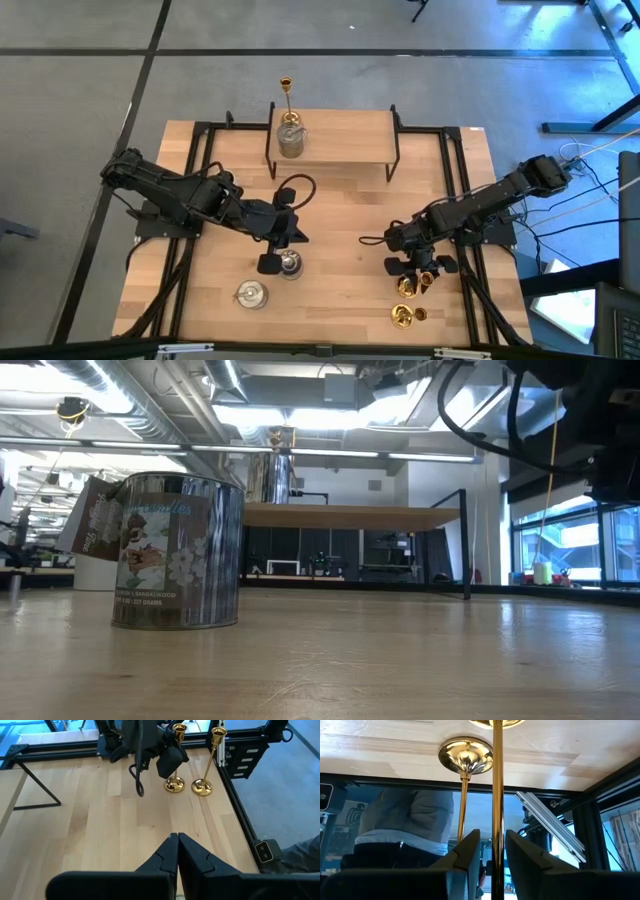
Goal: Pick & Place candle stick holders
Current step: Put the top gold candle holder on the shelf aligned with the other gold candle holder
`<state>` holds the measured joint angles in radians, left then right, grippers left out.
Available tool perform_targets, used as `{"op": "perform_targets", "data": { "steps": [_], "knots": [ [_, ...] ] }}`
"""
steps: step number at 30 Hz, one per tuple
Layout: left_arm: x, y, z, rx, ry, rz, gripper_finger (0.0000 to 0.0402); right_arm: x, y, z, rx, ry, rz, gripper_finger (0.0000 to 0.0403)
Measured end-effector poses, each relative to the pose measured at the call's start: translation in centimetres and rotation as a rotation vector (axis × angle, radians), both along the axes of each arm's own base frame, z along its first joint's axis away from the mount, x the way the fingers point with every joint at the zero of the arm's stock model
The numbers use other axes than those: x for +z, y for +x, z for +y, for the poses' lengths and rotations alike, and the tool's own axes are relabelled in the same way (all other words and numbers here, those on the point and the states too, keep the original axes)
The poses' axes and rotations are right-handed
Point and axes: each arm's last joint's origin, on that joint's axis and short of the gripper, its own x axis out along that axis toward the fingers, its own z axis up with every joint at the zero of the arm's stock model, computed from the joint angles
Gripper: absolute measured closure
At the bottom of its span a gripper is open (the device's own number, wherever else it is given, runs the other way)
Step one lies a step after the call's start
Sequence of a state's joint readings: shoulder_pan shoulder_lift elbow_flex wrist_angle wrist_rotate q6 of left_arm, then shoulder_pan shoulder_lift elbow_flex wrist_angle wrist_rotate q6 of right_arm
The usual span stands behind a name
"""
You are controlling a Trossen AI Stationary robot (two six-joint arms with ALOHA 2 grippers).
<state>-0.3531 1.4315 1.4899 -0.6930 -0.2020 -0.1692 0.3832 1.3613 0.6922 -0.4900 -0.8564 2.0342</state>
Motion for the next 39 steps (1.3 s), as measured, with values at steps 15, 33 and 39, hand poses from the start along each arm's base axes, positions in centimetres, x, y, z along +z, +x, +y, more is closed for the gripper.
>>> {"op": "perform_targets", "data": {
  "steps": [15,33,39],
  "knots": [
    [-0.1,-0.1,0.0,0.0,0.013,0.007,0.04,-1.5,0.7,-0.3,0.023,0.001,0.028,0.0317],
    [-0.2,-0.1,0.2,0.025,0.022,0.017,0.04,-0.6,1.7,0.0,0.064,0.013,-0.071,0.0393],
    [-0.1,-0.2,0.3,0.046,0.015,0.013,0.0399,1.1,3.5,-0.6,0.024,-0.051,-0.209,0.0393]
  ]
}}
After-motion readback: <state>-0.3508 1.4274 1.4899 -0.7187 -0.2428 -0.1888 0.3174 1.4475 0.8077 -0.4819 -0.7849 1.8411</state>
